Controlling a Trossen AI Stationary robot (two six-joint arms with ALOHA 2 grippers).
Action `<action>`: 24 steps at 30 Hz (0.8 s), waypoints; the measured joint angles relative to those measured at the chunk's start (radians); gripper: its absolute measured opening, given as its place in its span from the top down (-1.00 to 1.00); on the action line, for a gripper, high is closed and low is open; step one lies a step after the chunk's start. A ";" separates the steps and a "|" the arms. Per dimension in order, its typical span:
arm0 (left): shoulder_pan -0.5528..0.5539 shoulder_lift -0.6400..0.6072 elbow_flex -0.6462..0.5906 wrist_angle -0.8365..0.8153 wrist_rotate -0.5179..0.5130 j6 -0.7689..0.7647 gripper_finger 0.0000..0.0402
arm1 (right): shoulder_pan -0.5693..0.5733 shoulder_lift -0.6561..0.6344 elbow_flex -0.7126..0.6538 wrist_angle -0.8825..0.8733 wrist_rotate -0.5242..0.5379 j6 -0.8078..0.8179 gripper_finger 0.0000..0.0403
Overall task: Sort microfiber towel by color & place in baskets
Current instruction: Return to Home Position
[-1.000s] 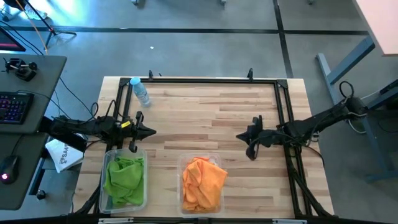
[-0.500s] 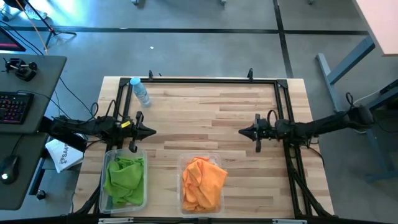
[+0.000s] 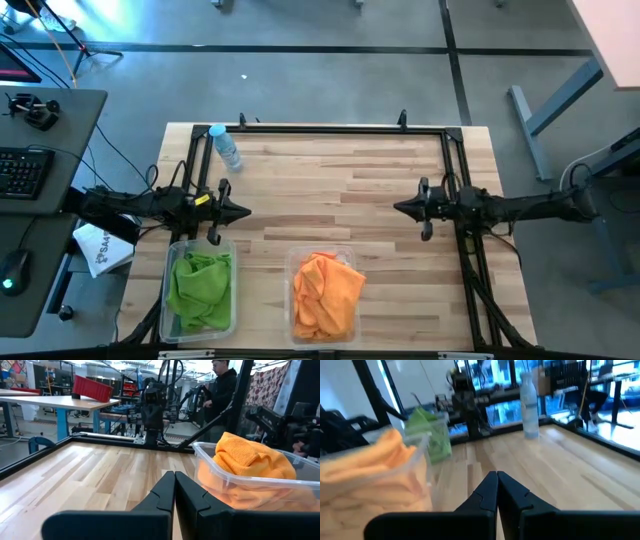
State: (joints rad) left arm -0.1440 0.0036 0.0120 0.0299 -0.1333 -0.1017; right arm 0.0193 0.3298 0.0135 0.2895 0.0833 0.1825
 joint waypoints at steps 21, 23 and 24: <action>0.000 0.000 0.000 0.000 0.000 0.000 1.00 | 0.001 -0.324 0.002 -0.283 -0.036 0.000 1.00; 0.000 0.000 0.000 0.000 0.000 0.000 1.00 | 0.001 -0.323 0.002 -0.284 -0.036 0.000 1.00; 0.000 0.000 0.000 0.000 0.000 0.000 1.00 | 0.001 -0.323 0.002 -0.283 -0.035 -0.001 1.00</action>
State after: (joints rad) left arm -0.1444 0.0036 0.0124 0.0303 -0.1333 -0.1017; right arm 0.0200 0.0068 0.0158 0.0061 0.0479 0.1819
